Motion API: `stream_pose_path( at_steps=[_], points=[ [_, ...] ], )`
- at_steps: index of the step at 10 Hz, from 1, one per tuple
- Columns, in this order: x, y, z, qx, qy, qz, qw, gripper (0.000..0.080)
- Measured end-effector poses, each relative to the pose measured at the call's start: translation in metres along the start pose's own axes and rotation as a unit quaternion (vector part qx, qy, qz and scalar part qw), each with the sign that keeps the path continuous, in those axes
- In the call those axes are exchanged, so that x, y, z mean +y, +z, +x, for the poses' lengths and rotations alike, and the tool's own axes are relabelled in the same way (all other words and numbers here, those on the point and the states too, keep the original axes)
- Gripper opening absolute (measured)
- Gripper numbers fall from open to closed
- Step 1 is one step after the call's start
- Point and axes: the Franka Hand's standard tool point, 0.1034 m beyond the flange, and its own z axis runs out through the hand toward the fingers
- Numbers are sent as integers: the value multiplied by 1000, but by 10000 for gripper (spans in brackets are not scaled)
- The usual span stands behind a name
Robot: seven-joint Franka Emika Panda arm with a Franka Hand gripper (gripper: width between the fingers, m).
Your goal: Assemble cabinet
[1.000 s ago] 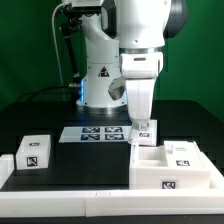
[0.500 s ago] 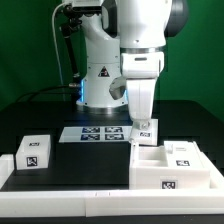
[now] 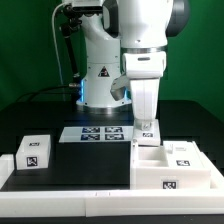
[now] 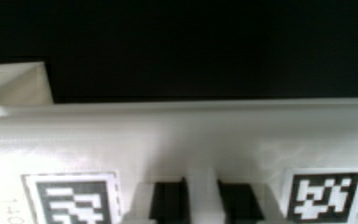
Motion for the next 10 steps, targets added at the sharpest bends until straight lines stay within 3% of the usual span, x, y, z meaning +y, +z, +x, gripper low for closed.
stream_pose_path(
  at_steps=[6, 10],
  points=[
    [-1, 1, 0, 0, 1, 1, 1000, 70],
    [7, -1, 5, 2, -5, -2, 1000, 70]
  ],
)
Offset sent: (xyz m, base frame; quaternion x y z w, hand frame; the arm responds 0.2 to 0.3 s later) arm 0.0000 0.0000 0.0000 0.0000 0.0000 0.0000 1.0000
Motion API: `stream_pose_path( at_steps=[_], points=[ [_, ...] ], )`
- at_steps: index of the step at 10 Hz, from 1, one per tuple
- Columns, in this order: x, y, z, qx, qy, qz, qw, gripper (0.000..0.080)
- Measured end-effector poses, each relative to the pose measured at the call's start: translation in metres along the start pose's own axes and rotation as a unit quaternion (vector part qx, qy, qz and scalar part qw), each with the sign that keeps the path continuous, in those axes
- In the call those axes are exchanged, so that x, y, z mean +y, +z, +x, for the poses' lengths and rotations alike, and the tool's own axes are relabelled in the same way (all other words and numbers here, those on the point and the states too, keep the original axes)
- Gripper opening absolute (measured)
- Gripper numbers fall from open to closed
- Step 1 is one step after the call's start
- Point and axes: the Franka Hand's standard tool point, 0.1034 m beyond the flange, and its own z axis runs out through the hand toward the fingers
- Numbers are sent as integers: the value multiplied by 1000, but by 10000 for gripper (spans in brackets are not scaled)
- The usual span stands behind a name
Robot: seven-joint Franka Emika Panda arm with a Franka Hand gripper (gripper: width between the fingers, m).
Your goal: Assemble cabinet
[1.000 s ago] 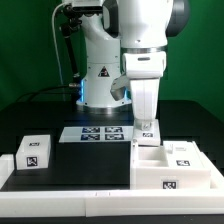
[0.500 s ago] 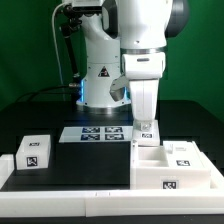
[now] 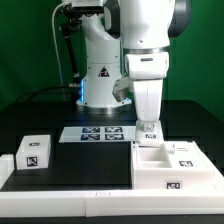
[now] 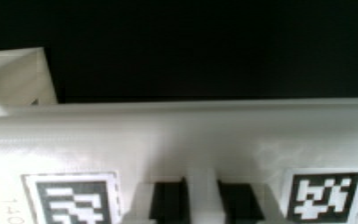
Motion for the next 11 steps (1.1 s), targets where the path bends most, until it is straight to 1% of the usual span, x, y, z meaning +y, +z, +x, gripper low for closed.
stream_pose_path(
  at_steps=[2, 6, 9, 11],
  points=[
    [2, -1, -1, 2, -3, -6, 1000, 70],
    [2, 0, -2, 2, -2, -5, 1000, 70],
    [4, 1, -8, 1, -9, -2, 1000, 70],
    [4, 1, -9, 0, -13, 1, 1000, 70]
  ],
)
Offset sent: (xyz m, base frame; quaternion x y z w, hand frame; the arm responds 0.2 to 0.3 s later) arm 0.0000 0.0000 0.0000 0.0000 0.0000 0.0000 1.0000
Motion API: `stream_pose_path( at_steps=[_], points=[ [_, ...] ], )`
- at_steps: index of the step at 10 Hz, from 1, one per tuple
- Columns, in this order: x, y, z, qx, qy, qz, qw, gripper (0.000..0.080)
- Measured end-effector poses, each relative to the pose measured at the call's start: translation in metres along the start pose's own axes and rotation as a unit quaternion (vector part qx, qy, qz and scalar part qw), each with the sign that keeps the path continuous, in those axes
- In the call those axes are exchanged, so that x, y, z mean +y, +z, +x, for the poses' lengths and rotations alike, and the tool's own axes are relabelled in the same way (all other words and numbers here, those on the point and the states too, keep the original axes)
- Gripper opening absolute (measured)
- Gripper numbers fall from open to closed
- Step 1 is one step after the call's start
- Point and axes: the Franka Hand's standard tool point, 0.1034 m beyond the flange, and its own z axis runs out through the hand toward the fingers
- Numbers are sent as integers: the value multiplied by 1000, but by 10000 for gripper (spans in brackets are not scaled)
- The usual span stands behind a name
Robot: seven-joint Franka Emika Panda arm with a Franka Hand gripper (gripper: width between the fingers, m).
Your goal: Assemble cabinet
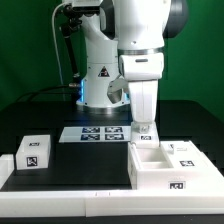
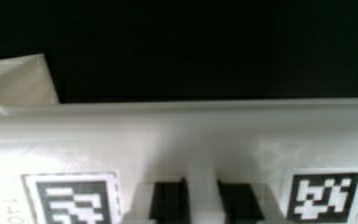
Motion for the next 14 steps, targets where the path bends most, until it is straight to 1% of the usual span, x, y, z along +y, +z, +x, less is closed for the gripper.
stream_pose_path(
  at_steps=[3, 5, 9, 10, 11, 12, 13, 14],
  points=[
    [0, 0, 0, 0, 1, 0, 1000, 70],
    [1, 2, -4, 1, -8, 2, 1000, 70],
    [22, 2, -1, 9, -9, -7, 1000, 70],
    [26, 3, 0, 10, -10, -9, 1000, 70],
    [34, 3, 1, 13, -15, -15, 1000, 70],
    [45, 3, 4, 18, -27, -28, 999, 70],
    [54, 2, 6, 17, -37, -35, 999, 70],
    [58, 1, 6, 15, -45, -37, 998, 70]
  ],
)
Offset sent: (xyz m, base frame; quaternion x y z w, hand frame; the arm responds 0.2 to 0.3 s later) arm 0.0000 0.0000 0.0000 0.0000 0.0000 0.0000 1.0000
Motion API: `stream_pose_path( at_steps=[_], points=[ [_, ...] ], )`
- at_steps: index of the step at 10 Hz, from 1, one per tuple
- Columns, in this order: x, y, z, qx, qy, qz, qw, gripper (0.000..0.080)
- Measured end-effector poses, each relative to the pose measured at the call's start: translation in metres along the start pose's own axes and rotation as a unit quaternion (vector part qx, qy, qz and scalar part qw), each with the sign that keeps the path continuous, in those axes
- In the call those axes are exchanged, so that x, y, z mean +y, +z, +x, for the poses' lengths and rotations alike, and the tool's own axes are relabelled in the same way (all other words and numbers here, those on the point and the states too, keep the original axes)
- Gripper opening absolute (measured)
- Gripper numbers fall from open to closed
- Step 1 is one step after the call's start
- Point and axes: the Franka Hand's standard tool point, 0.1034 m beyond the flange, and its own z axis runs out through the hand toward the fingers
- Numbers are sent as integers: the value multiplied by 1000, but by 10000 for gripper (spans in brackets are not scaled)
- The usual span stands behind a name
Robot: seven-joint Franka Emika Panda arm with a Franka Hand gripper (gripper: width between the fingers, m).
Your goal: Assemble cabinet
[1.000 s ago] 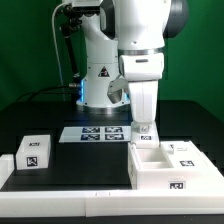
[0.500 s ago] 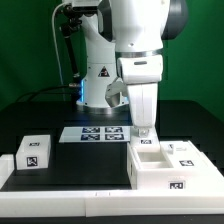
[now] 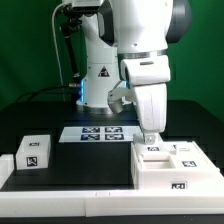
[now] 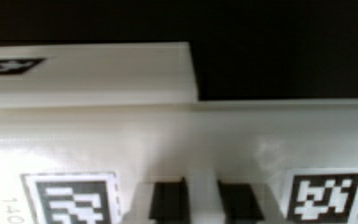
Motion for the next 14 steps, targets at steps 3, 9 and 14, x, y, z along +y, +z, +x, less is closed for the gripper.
stream_pose_path(
  at_steps=[3, 9, 14],
  points=[
    [0, 0, 0, 0, 1, 0, 1000, 70],
    [39, 0, -2, 5, 6, 0, 1000, 70],
    [61, 1, 1, 7, 7, 6, 1000, 70]
  ],
)
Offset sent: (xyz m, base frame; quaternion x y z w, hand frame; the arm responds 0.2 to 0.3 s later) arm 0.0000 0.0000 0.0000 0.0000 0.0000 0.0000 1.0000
